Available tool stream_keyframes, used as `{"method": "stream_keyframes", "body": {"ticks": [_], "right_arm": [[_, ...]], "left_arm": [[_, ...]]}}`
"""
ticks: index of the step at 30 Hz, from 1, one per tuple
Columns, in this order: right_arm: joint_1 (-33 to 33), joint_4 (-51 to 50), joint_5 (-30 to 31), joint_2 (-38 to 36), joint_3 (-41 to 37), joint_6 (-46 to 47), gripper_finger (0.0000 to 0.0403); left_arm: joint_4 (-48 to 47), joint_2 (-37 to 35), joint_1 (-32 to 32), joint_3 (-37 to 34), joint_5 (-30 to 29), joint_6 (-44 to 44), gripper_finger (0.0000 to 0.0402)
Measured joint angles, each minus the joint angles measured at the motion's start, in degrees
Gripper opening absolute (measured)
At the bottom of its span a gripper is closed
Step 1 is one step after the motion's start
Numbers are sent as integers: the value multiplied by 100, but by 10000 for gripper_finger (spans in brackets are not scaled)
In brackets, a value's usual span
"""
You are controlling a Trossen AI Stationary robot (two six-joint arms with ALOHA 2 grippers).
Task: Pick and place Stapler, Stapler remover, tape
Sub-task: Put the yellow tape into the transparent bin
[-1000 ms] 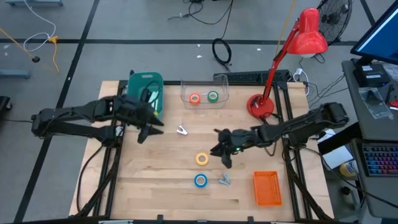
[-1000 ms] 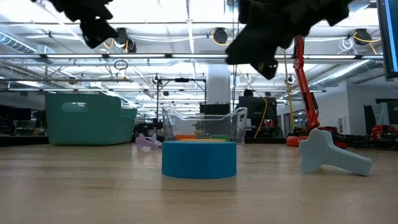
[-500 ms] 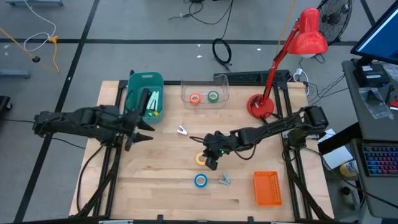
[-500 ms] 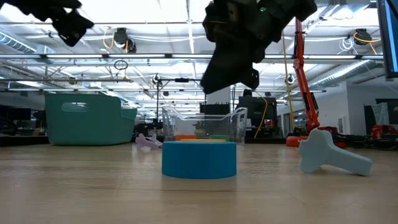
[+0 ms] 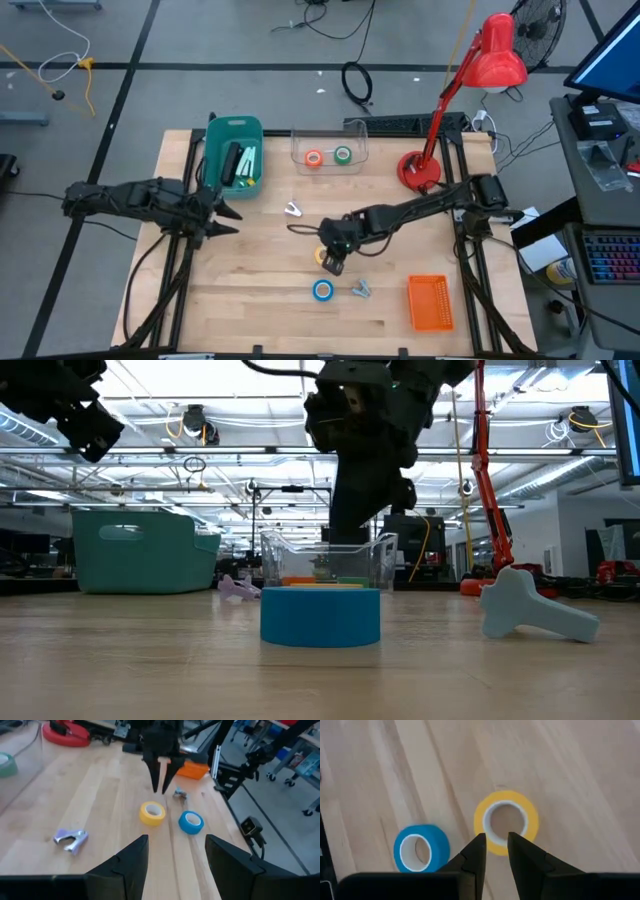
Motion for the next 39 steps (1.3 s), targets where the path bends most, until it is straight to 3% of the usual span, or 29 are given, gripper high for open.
{"method": "stream_keyframes", "body": {"ticks": [5,10,22,28,34,39], "right_arm": [[-310,-87,-758,1,2,174,73],[-546,-290,-1107,1,0,221,80],[-563,-57,-1186,1,-2,365,165],[-434,-5,-798,89,-2,224,165],[-448,56,-932,441,-2,66,158],[-521,-164,-658,598,-9,-3,149]], "left_arm": [[-23,8,0,-28,6,10,200],[-49,7,0,-28,-8,51,200],[-60,7,0,-28,-93,53,200],[-63,7,0,-25,-102,163,200],[-74,13,0,-25,-103,158,200],[-96,15,0,-23,-103,121,200]]}}
